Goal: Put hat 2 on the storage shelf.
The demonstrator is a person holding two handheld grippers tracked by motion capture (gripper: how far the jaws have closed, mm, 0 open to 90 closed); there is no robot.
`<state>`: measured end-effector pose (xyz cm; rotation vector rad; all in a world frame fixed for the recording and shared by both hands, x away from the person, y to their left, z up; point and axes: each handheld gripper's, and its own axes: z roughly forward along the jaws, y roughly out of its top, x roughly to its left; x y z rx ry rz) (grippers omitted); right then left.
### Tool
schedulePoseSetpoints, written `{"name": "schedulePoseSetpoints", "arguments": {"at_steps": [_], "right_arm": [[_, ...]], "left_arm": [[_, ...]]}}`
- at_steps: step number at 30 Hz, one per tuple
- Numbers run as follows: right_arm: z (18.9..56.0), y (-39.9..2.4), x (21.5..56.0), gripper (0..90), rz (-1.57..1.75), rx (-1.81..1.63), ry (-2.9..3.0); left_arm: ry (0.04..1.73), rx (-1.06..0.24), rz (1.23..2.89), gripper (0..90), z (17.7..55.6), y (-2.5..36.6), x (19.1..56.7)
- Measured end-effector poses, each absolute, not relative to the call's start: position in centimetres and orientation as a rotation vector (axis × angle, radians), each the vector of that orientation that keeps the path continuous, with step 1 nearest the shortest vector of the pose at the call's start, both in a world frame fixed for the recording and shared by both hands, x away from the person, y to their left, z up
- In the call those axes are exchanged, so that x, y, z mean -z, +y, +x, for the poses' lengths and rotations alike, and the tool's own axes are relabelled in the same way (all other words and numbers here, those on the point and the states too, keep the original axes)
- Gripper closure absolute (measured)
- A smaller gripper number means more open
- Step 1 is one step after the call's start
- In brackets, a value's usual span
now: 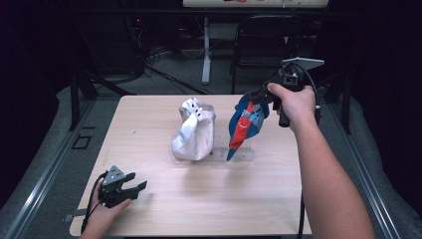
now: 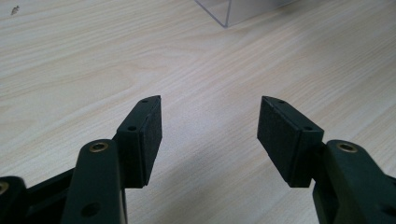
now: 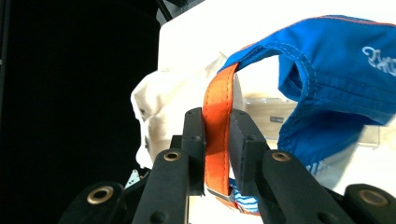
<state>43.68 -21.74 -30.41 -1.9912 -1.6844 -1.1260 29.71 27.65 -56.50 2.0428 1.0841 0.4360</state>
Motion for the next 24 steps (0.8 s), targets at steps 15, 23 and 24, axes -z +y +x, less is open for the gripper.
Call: {"name": "schedulePoseSetpoints", "arguments": {"at_steps": [15, 23, 24], "right_arm": [[43.0, -22.0, 32.4, 77.4, -1.979, 1.043, -1.746], [42.7, -22.2, 33.1, 76.4, -1.989, 1.025, -1.774], [42.7, -22.2, 33.1, 76.4, -1.989, 1.025, -1.774]], "left_arm": [[1.084, -0.437, 2.034, 40.6, 29.7, 27.7, 56.5], [1.082, -0.441, 2.044, 40.7, 29.7, 27.7, 56.5], [1.082, -0.441, 2.044, 40.7, 29.7, 27.7, 56.5]]}}
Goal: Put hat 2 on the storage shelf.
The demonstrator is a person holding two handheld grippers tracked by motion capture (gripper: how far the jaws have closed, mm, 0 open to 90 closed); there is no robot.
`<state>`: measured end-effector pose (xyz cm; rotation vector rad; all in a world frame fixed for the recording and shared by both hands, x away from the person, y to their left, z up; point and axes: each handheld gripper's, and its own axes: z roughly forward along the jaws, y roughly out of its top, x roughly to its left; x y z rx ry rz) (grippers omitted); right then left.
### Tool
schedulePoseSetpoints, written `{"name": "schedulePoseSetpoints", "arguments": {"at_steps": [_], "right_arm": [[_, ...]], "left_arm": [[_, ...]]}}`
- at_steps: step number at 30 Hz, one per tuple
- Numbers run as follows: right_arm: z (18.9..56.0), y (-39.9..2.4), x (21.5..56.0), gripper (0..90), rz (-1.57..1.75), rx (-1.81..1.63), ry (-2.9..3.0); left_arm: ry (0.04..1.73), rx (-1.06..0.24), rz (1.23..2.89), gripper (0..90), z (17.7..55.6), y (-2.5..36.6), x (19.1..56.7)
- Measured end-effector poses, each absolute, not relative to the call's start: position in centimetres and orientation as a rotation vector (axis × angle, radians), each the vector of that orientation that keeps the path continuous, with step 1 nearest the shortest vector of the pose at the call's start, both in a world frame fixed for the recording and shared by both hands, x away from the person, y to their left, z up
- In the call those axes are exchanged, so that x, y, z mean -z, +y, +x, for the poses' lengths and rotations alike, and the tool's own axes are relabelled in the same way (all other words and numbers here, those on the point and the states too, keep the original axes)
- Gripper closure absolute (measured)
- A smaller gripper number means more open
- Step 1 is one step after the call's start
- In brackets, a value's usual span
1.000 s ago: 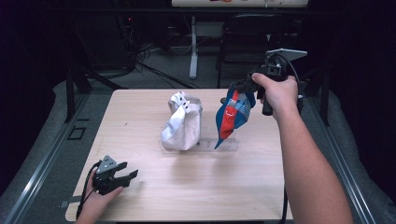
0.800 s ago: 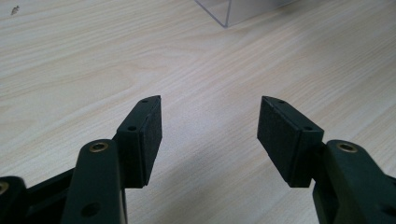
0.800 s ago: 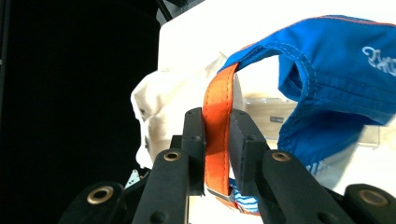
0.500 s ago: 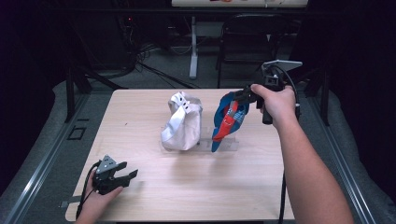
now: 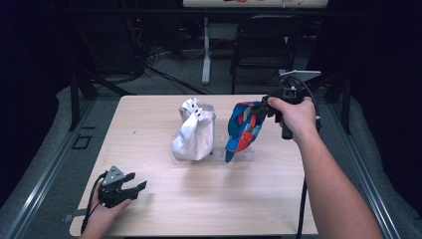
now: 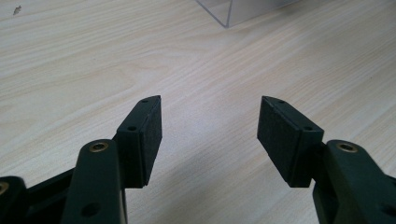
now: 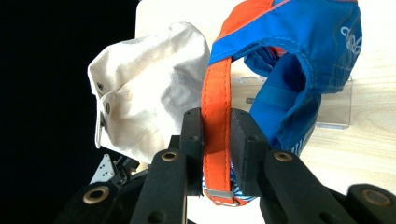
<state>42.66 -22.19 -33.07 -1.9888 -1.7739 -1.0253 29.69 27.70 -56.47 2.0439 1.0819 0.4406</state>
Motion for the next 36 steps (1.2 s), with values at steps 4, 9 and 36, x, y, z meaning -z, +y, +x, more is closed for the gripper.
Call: {"name": "schedulePoseSetpoints", "arguments": {"at_steps": [4, 9, 36], "right_arm": [[42.4, -22.4, 33.0, 76.0, -2.0, 1.015, -1.789], [42.2, -22.6, 32.9, 74.8, -1.994, 1.012, -1.794], [39.1, -23.4, 34.6, 48.1, -2.031, 1.012, -2.072]], "left_arm": [[1.085, -0.439, 2.045, 40.6, 29.7, 27.7, 56.5], [1.08, -0.441, 2.038, 40.7, 29.7, 27.7, 56.5], [1.095, -0.458, 2.013, 40.6, 29.7, 27.6, 56.7]]}}
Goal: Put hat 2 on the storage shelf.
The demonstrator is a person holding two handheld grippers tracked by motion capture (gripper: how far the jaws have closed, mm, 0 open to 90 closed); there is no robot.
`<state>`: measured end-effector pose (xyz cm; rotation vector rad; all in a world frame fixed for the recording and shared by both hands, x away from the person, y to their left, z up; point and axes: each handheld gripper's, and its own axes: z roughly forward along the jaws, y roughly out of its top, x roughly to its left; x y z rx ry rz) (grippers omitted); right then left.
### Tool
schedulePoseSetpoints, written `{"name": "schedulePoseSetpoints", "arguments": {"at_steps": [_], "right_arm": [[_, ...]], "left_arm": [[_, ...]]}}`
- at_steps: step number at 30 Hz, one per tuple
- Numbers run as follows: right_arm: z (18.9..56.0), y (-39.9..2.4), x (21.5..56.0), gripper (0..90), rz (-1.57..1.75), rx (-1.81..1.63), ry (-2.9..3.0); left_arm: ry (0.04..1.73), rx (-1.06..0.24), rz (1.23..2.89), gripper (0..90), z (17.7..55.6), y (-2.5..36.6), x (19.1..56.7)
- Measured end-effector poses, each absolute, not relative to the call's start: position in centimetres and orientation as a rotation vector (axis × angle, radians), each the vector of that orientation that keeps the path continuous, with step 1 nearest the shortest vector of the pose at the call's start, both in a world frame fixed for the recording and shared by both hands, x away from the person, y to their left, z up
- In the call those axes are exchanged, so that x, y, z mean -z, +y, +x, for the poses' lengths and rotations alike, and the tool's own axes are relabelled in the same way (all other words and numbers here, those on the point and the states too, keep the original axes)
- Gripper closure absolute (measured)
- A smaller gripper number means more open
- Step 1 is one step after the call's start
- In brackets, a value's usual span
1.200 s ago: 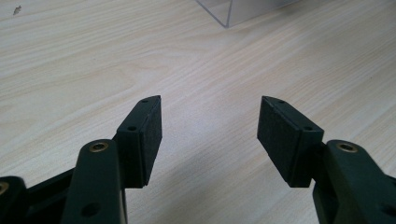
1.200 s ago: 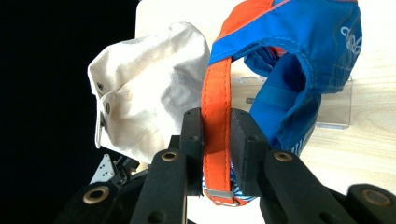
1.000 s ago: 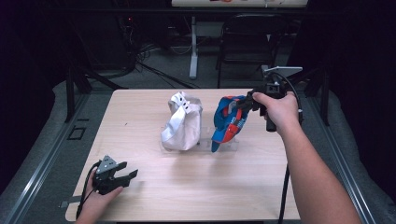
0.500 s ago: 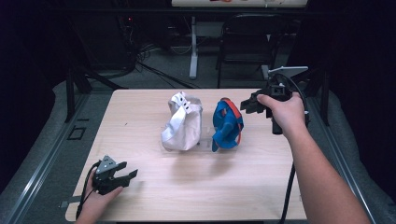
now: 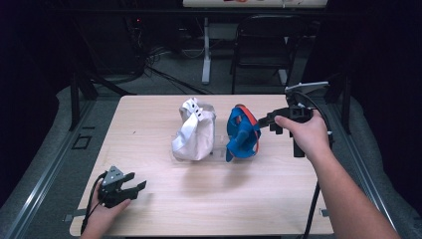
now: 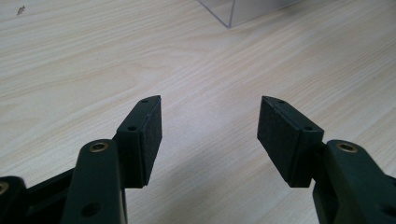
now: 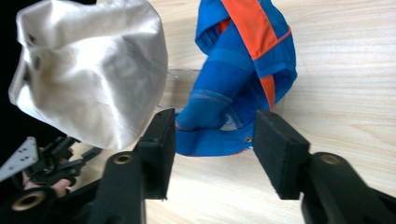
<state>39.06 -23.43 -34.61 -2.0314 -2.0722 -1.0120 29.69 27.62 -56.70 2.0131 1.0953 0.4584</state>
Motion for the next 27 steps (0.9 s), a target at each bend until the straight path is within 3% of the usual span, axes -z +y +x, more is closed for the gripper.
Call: {"name": "schedulePoseSetpoints", "arguments": {"at_steps": [8, 18, 25, 27], "right_arm": [[36.5, -24.0, 37.4, 40.8, -2.003, 1.087, -2.132], [34.1, -24.2, 39.8, 39.8, -2.004, 1.081, -2.25], [32.3, -23.8, 42.3, 42.4, -1.989, 1.072, -2.334], [31.4, -23.6, 43.5, 48.4, -1.961, 1.105, -2.338]], "left_arm": [[1.09, -0.458, 2.028, 40.6, 29.8, 27.5, 56.7], [1.089, -0.446, 2.042, 46.8, 29.9, 27.8, 56.6], [1.101, -0.418, 2.051, 52.9, 29.8, 28.0, 56.5], [1.096, -0.428, 2.047, 52.7, 29.8, 28.0, 56.5]]}}
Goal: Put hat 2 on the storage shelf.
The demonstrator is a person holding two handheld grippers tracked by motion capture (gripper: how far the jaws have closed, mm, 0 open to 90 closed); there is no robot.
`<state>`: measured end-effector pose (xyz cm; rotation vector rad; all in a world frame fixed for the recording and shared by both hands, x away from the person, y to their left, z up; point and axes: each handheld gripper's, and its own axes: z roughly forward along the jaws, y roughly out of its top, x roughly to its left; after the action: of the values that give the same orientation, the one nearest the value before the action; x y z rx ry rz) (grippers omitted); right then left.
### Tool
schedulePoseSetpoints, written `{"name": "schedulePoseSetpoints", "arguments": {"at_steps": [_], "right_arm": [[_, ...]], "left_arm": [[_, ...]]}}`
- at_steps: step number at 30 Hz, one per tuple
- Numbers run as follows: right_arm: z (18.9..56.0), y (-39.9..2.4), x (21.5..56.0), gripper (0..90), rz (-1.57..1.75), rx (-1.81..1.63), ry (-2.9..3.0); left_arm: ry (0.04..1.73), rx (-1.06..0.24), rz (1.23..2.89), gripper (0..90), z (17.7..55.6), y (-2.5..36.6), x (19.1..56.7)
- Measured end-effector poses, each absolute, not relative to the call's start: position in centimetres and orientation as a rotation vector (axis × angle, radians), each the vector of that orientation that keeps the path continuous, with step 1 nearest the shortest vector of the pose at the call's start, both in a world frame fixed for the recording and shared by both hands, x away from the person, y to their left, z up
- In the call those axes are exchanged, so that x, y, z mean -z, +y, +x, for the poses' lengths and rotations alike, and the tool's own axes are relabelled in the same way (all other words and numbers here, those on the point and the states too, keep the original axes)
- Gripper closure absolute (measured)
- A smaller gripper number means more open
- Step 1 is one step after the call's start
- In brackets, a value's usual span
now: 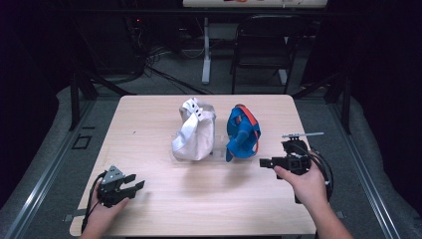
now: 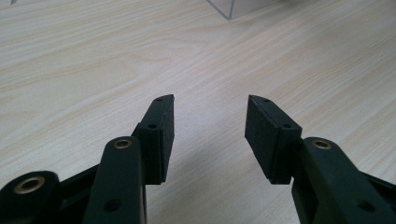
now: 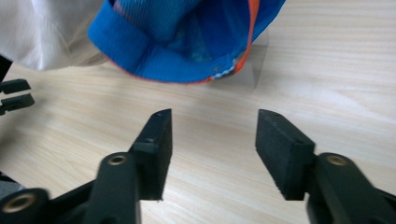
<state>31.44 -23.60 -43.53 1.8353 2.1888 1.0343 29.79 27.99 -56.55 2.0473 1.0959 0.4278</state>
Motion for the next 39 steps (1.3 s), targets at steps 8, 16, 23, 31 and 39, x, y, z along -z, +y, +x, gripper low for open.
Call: {"name": "schedulePoseSetpoints", "arguments": {"at_steps": [8, 16, 23, 31, 39], "right_arm": [[29.0, -22.9, 46.4, 48.8, 1.706, -1.035, 2.155], [27.4, -22.5, 49.3, 49.8, 1.676, -1.064, 2.122], [26.7, -22.6, 51.2, 49.9, 1.634, -1.129, 2.098], [26.3, -22.3, 52.8, 58.9, 1.55, -1.168, 2.135], [26.0, -22.0, 54.0, 55.3, 1.537, -1.251, 2.125]], "left_arm": [[1.093, -0.47, 2.03, 48.2, 29.8, 27.9, 56.7], [1.033, -0.546, 2.03, 47.2, 29.6, 27.6, 56.4], [1.045, -0.534, 2.039, 46.7, 29.7, 27.6, 56.6], [1.039, -0.515, 2.058, 46.4, 29.8, 27.6, 56.7], [1.016, -0.55, 2.038, 44.2, 29.7, 27.5, 56.6]]}}
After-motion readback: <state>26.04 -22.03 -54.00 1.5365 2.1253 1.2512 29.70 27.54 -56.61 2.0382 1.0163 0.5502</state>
